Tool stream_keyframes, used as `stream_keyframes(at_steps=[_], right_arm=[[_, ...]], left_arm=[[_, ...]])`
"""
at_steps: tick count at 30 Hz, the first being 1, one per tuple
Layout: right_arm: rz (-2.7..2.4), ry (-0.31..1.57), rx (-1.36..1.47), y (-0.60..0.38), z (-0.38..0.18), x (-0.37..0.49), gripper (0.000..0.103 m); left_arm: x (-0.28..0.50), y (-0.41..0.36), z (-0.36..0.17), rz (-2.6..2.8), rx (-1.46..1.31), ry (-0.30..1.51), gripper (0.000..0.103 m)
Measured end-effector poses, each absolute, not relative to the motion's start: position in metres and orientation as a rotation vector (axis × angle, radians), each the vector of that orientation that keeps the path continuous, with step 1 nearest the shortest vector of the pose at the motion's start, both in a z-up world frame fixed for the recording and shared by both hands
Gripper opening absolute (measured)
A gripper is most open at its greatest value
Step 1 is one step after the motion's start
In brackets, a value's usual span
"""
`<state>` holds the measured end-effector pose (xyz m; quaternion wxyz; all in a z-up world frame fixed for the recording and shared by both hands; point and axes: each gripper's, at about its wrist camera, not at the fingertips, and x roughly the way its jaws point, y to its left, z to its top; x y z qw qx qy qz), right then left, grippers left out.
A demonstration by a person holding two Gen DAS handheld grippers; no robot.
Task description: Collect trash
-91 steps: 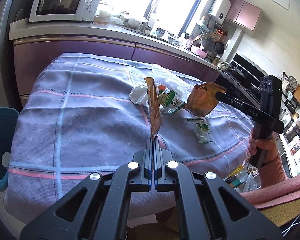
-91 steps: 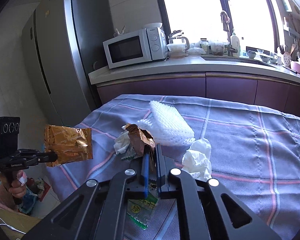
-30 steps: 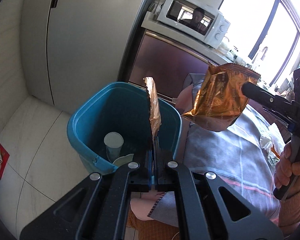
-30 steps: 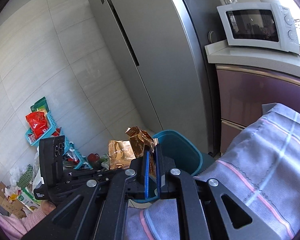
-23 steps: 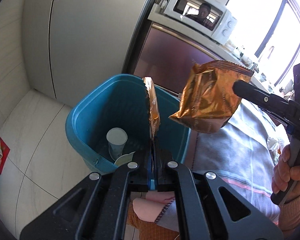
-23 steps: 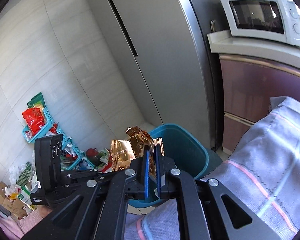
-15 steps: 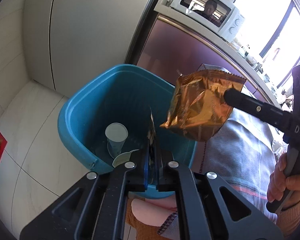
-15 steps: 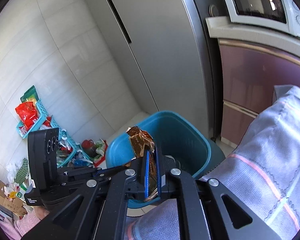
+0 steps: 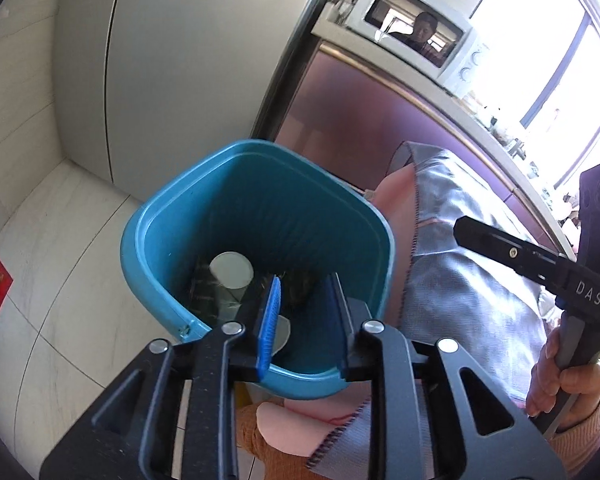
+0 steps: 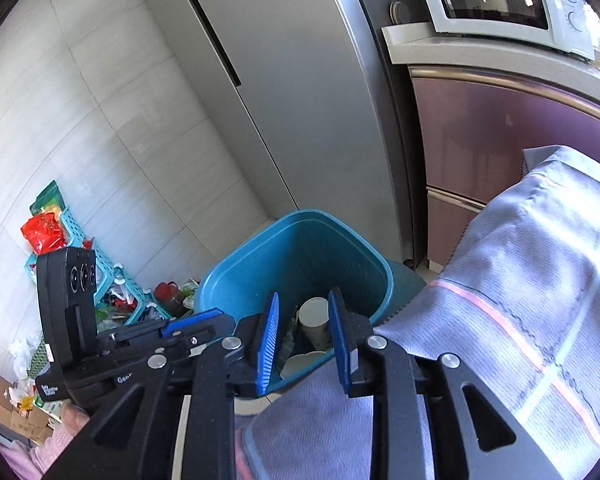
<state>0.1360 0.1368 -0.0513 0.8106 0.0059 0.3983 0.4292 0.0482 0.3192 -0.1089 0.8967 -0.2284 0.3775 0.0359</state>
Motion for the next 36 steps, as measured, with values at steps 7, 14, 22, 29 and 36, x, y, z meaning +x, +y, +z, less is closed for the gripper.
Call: stream_keyframes(at_steps=[7,14,22,29,36], right_arm=[[0.933,0.789,0.04,0.099,-0.027,0.113,0.031],[0.881,0.7,0.069,0.037,-0.005,0.083,0.037],[0.734,0.645,0.133,-0.053,0.0,0.055,0.039],[0.526,0.659,0.213,-0.136,-0.016,0.029,0.041],[0.36,0.69,0.299,-0.2,-0.039,0.003,0.041]], left_arm=[[0.036,0.285,-0.073,-0.034,-0.392,0.696,0.039],[0.036,0.221,-0.048,-0.225,-0.309,0.659,0.047],[0.044,0.141,-0.045,-0.43,-0.251,0.698,0.048],[0.052,0.072,-0.053,-0.588,-0.201,0.75,0.053],[0.065,0.016,-0.058,-0.681,-0.171,0.809,0.058]])
